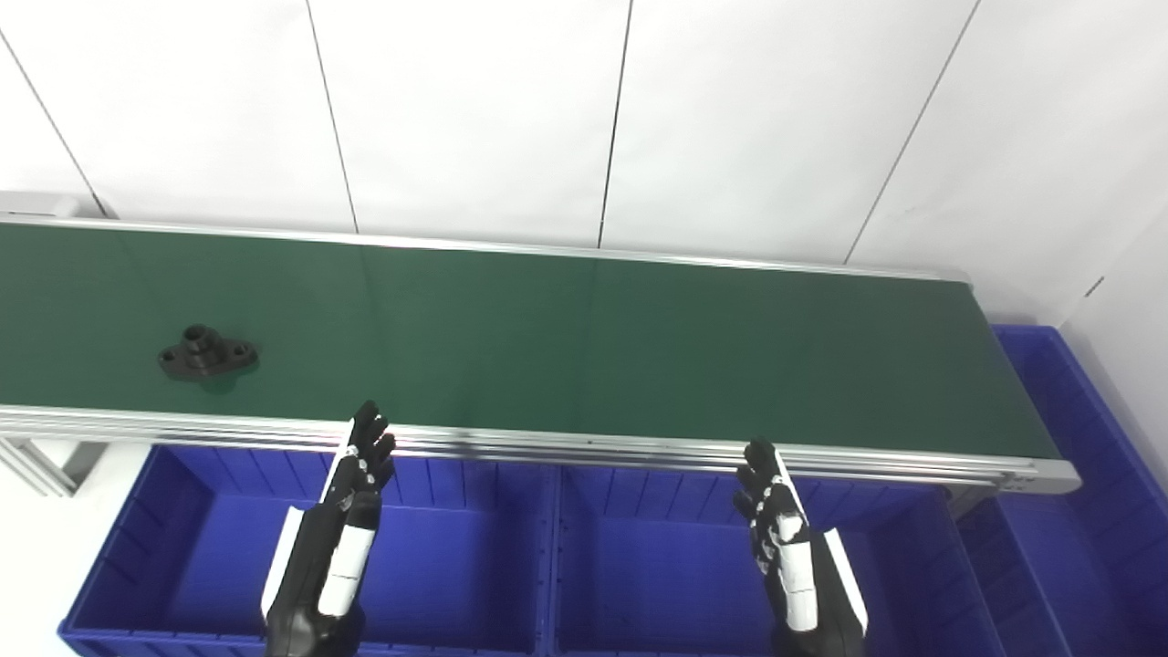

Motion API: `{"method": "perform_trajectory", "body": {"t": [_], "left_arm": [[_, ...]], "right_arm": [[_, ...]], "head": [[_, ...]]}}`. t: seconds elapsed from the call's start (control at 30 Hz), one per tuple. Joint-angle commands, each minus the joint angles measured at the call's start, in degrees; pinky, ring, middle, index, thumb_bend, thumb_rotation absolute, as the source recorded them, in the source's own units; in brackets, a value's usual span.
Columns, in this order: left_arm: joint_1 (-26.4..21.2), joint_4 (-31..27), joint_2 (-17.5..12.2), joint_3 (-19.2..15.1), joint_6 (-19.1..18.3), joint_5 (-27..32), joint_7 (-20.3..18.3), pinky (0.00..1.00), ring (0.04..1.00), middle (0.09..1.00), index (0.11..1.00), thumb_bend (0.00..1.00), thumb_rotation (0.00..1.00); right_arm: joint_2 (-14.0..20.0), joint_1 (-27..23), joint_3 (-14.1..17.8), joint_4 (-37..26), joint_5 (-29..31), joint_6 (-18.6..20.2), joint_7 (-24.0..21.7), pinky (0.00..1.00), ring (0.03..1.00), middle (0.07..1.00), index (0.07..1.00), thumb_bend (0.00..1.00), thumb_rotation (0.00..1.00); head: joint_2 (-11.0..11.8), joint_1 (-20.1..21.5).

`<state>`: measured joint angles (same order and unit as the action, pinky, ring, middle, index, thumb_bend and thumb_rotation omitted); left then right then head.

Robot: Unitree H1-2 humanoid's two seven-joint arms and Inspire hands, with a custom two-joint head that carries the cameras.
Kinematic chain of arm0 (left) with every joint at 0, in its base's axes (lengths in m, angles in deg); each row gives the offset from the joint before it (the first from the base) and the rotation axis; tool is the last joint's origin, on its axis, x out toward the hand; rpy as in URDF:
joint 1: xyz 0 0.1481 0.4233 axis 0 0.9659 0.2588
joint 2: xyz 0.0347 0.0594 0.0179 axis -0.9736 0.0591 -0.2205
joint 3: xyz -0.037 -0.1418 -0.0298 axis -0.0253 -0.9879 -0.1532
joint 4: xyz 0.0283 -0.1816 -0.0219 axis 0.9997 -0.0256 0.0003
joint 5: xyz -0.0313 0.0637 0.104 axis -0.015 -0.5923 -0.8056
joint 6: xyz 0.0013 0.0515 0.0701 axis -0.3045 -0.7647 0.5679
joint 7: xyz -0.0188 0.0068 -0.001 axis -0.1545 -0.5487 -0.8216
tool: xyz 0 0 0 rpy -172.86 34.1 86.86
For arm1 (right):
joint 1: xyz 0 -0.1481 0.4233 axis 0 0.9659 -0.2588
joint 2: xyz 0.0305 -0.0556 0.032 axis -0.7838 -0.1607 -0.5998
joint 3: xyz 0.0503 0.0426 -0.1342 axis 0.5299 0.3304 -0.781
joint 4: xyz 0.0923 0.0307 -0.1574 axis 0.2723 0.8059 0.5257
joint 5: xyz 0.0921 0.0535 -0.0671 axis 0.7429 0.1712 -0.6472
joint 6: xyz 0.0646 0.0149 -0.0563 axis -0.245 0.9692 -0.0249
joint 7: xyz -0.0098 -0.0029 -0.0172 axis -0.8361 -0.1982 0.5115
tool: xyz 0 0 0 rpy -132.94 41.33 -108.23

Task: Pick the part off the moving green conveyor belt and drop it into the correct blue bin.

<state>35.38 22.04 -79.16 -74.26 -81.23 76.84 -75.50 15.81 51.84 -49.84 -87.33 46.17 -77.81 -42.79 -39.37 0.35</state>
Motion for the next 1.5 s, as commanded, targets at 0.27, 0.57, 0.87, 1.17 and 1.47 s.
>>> {"method": "perform_trajectory", "body": {"t": [0.27, 0.57, 0.87, 1.17, 1.47], "left_arm": [[-0.43, -1.0, 0.57, 0.98, 1.09, -1.15, 0.08, 1.0, 0.987, 1.0, 1.0, 0.73, 0.88], [-1.11, 2.81, 3.06, 4.31, 3.66, -7.76, 1.65, 0.97, 0.976, 1.0, 1.0, 0.74, 0.91], [-1.73, 7.03, 5.65, 5.76, 7.58, -11.18, 3.94, 0.97, 0.965, 0.991, 1.0, 0.71, 0.92], [-1.95, 10.35, 6.56, 5.76, 10.67, -12.82, 5.62, 0.96, 0.963, 0.988, 1.0, 0.72, 0.93], [-1.93, 11.71, 5.78, 5.12, 11.75, -11.92, 5.22, 0.96, 0.968, 0.989, 1.0, 0.72, 0.91]], "right_arm": [[0.8, -0.62, 0.53, -2.12, 0.67, -0.05, -0.51, 0.97, 1.0, 1.0, 1.0, 0.77, 1.0], [3.48, -0.92, 3.57, 0.81, 5.17, -1.96, -2.27, 1.0, 1.0, 1.0, 1.0, 0.8, 0.99], [5.08, -1.75, 5.22, 4.47, 6.78, -4.33, -3.78, 1.0, 1.0, 1.0, 1.0, 0.79, 1.0], [5.01, -2.07, 5.39, 6.59, 6.88, -5.41, -4.19, 1.0, 1.0, 1.0, 1.0, 0.78, 1.0], [4.88, -1.75, 4.78, 7.86, 5.94, -6.91, -4.4, 1.0, 1.0, 1.0, 1.0, 0.76, 1.0]], "head": [[1.33, -5.98], [4.78, -15.19], [7.51, -19.88], [11.43, -20.31], [14.15, -18.42]]}}
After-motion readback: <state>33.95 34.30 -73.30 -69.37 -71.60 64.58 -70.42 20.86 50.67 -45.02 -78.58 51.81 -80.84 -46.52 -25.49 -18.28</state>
